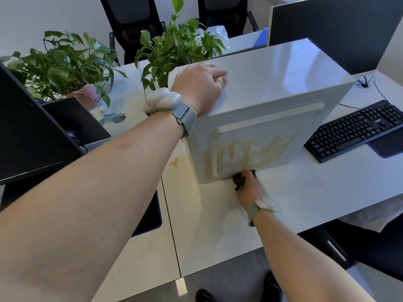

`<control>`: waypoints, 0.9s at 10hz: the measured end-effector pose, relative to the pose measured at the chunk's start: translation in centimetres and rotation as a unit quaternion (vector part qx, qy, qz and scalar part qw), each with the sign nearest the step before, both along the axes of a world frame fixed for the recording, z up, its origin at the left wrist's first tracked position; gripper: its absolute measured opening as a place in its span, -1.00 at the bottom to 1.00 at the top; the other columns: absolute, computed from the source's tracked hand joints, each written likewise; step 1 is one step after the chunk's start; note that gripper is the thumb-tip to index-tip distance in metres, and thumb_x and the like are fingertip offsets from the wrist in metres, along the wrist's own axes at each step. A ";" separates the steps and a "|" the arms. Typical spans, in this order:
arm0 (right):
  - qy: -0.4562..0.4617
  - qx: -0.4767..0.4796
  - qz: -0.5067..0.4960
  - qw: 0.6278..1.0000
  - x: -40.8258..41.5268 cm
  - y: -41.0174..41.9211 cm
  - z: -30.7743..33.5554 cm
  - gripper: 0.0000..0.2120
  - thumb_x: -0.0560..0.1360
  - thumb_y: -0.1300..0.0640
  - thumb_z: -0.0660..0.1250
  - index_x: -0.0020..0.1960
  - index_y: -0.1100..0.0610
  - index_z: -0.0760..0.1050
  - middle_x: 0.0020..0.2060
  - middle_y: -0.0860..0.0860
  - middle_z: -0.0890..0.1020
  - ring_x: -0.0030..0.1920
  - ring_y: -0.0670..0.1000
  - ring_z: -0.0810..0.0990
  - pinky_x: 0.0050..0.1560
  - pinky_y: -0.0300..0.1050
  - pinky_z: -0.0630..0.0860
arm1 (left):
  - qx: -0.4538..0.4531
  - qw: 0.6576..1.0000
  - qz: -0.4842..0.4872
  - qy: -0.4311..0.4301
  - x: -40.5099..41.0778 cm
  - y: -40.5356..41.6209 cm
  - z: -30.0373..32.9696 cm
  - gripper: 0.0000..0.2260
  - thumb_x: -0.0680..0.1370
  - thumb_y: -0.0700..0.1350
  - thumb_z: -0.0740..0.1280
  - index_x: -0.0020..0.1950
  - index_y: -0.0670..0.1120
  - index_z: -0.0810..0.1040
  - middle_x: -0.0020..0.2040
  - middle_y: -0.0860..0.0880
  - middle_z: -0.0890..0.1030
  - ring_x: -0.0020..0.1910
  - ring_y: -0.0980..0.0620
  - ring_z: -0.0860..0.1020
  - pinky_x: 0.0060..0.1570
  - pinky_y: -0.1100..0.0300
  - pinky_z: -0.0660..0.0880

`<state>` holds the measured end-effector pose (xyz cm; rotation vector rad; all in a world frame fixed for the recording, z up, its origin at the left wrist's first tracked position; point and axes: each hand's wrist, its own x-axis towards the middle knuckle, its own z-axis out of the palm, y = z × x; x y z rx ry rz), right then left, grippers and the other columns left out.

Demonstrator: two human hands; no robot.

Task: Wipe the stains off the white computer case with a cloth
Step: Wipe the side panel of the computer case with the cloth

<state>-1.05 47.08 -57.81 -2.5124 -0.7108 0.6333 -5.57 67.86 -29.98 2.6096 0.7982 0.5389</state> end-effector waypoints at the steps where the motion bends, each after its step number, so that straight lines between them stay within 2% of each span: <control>1: 0.013 0.001 -0.031 0.999 -2.1 1.1 0.8 -0.69 0.56 0.24 0.27 0.29 0.11 0.39 0.21 0.12 0.56 0.15 0.21 0.54 -0.03 -0.09 0.35 | 0.006 1.000 0.001 0.005 0.1 -0.1 0.1 -0.71 0.65 0.09 0.23 0.31 0.20 0.63 0.37 0.24 0.54 0.37 0.12 0.47 0.40 0.13 0.34; 2: 0.051 0.004 0.043 0.998 -4.7 2.2 1.3 -0.69 0.54 0.23 0.27 0.26 0.04 0.43 0.19 0.11 0.59 0.07 0.18 0.57 -0.02 -0.08 0.44 | 0.011 1.000 0.001 0.009 -0.1 -0.2 0.2 -0.72 0.66 0.06 0.23 0.29 0.19 0.64 0.35 0.20 0.56 0.37 0.09 0.46 0.39 0.13 0.34; 3: 0.124 0.014 0.083 0.989 -7.2 2.9 1.7 -0.71 0.58 0.23 0.28 0.28 0.03 0.44 0.10 0.09 0.63 -0.02 0.10 0.58 -0.01 -0.09 0.53 | 0.004 1.000 -0.001 0.008 -0.1 -0.4 0.2 -0.73 0.65 0.05 0.22 0.23 0.16 0.67 0.30 0.17 0.58 0.31 0.05 0.50 0.36 0.06 0.39; 4: 0.261 0.144 -0.157 0.942 -8.8 3.8 3.0 -0.84 0.60 0.22 0.30 0.18 0.13 0.46 -0.05 0.07 0.64 -0.21 -0.05 0.57 -0.23 -0.26 0.48 | -0.002 1.000 0.001 0.015 -0.1 -0.6 0.4 -0.73 0.65 0.07 0.21 0.24 0.18 0.66 0.31 0.20 0.57 0.29 0.05 0.52 0.36 0.03 0.39; 5: 0.410 0.244 -0.369 0.797 -8.8 5.2 4.2 -0.73 0.57 0.19 0.39 0.21 0.31 0.55 -0.09 0.14 0.65 -0.24 0.01 0.61 -0.32 -0.23 0.45 | -0.001 1.000 0.003 0.017 -0.2 -0.5 0.6 -0.72 0.66 0.07 0.20 0.27 0.19 0.64 0.34 0.22 0.56 0.31 0.06 0.52 0.38 0.06 0.38; 6: 0.416 0.216 -0.311 0.827 -8.3 6.2 3.8 -0.41 0.58 0.12 0.36 0.57 0.14 0.30 0.37 0.13 0.56 0.31 0.19 0.58 0.12 -0.07 0.57 | 0.000 1.000 0.010 0.023 -0.3 -0.7 0.7 -0.71 0.67 0.07 0.21 0.32 0.20 0.62 0.39 0.22 0.52 0.37 0.07 0.47 0.41 0.12 0.33; 7: 0.368 0.168 -0.294 0.866 -8.4 6.7 4.7 -0.32 0.59 0.11 0.35 0.64 0.00 0.16 0.46 0.05 0.49 0.41 0.16 0.50 0.42 -0.08 0.42 | 0.002 1.000 0.010 0.023 -0.3 -0.7 0.7 -0.70 0.67 0.07 0.21 0.34 0.20 0.60 0.43 0.22 0.50 0.41 0.07 0.45 0.43 0.13 0.30; 8: 0.440 0.237 -0.336 0.798 -7.9 6.6 5.4 -0.38 0.60 0.15 0.35 0.62 0.01 0.25 0.44 0.06 0.52 0.41 0.13 0.51 0.41 -0.15 0.40 | 0.012 1.000 0.007 0.025 -0.4 -0.7 0.8 -0.71 0.67 0.06 0.20 0.33 0.19 0.62 0.43 0.19 0.51 0.43 0.05 0.42 0.43 0.13 0.28; 9: 0.577 0.368 -0.457 0.568 -8.4 6.3 8.2 -0.53 0.57 0.28 0.34 0.46 0.28 0.41 0.39 0.22 0.53 0.34 0.12 0.58 0.30 -0.06 0.51 | 0.018 0.999 0.004 0.027 -0.4 -0.7 0.7 -0.70 0.68 0.05 0.19 0.33 0.17 0.61 0.40 0.18 0.53 0.42 0.04 0.43 0.42 0.13 0.28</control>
